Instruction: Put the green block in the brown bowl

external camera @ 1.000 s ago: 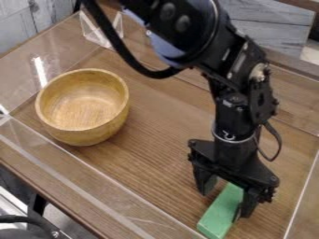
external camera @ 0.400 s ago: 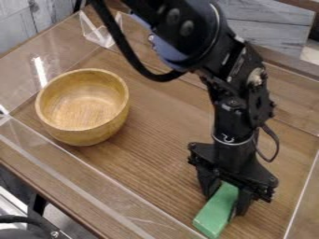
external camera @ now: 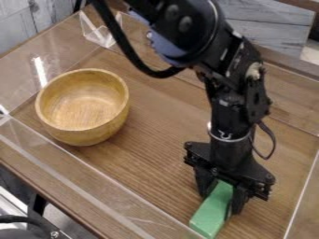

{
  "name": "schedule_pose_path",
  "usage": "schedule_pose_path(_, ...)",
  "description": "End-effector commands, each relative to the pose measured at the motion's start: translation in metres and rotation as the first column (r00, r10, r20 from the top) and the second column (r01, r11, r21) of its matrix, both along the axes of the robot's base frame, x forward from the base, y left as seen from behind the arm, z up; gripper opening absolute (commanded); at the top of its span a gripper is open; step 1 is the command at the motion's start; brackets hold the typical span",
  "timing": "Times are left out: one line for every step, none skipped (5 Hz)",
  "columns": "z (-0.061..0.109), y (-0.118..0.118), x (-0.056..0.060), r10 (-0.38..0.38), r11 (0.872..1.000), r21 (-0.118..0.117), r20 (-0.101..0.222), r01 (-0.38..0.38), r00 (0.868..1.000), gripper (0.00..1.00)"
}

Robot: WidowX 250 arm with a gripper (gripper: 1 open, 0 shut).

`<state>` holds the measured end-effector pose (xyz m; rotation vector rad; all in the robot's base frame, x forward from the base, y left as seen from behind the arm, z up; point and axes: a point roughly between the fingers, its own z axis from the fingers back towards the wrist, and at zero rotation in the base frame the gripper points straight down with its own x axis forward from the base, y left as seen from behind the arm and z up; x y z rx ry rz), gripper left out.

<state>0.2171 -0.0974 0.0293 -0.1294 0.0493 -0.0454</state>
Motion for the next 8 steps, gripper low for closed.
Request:
schedule_pose_path(0.023, -0.001, 0.007, 0.009, 1.000, -0.027, 0.032, -0.008, 0.999, 0.00)
schedule_pose_path(0.034, 0.003, 0.004, 0.015, 0.999, -0.030, 0.010, -0.014, 1.000, 0.00)
schedule_pose_path(0.044, 0.008, 0.003, 0.021, 0.999, -0.036, -0.002, -0.021, 1.000, 0.00)
schedule_pose_path(0.073, 0.018, 0.005, 0.051, 0.998, -0.047, 0.008, -0.051, 0.999, 0.00)
schedule_pose_path(0.123, 0.037, 0.016, 0.134, 0.990, -0.059, 0.065, -0.130, 0.989, 0.00)
schedule_pose_path(0.174, 0.084, 0.038, 0.243, 0.970, -0.064, 0.135, -0.237, 0.961, 0.00)
schedule_pose_path(0.195, 0.134, 0.054, 0.294, 0.956, -0.063, 0.178, -0.287, 0.939, 0.00)
schedule_pose_path(0.184, 0.169, 0.062, 0.291, 0.957, -0.058, 0.202, -0.285, 0.935, 0.00)
